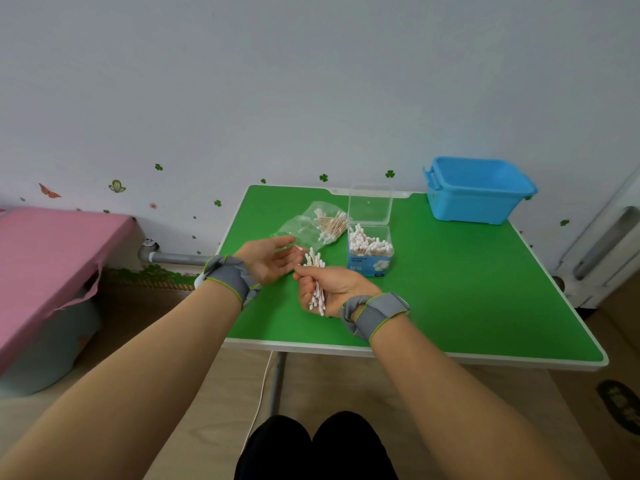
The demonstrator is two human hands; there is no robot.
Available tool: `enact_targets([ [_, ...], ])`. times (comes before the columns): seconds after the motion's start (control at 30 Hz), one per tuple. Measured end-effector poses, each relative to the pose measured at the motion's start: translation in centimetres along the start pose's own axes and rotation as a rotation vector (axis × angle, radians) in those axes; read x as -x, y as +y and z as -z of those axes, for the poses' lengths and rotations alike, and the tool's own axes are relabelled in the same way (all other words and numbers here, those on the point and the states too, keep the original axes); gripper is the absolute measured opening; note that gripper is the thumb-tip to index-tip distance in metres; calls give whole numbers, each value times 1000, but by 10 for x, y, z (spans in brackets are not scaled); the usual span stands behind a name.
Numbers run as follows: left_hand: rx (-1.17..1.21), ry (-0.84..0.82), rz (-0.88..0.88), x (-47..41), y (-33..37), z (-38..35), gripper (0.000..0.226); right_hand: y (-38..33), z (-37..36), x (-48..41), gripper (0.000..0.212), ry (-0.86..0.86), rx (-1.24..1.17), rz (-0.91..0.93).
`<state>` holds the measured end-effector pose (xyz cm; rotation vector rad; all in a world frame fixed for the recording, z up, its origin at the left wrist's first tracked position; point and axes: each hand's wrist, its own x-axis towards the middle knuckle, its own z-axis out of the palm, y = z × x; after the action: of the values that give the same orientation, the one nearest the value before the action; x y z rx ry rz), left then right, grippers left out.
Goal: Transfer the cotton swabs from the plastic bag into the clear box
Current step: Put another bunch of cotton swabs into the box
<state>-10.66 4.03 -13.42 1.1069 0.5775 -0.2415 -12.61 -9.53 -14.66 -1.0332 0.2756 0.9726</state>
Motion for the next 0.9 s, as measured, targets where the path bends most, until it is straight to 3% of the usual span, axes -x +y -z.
enact_targets([
  [0.27,-132,89,-103,3,-6,-6,16,-3,1,-4,29,91,-51,111],
  [0.4,-191,89,-155,12,-8,-7,20,-4,-3,-4,27,52,-28,167],
  [0.5,-226,35,-159,17,-6,-3,40,-2,-4,-1,27,30,39,160],
  [0.73,-356,-32,-204,27,-8,-1,49,3,-7,4,39,-46,44,169],
  [0.9,-423,-117,-196,34,-7,3,52,5,-5,10,21,-74,23,157],
])
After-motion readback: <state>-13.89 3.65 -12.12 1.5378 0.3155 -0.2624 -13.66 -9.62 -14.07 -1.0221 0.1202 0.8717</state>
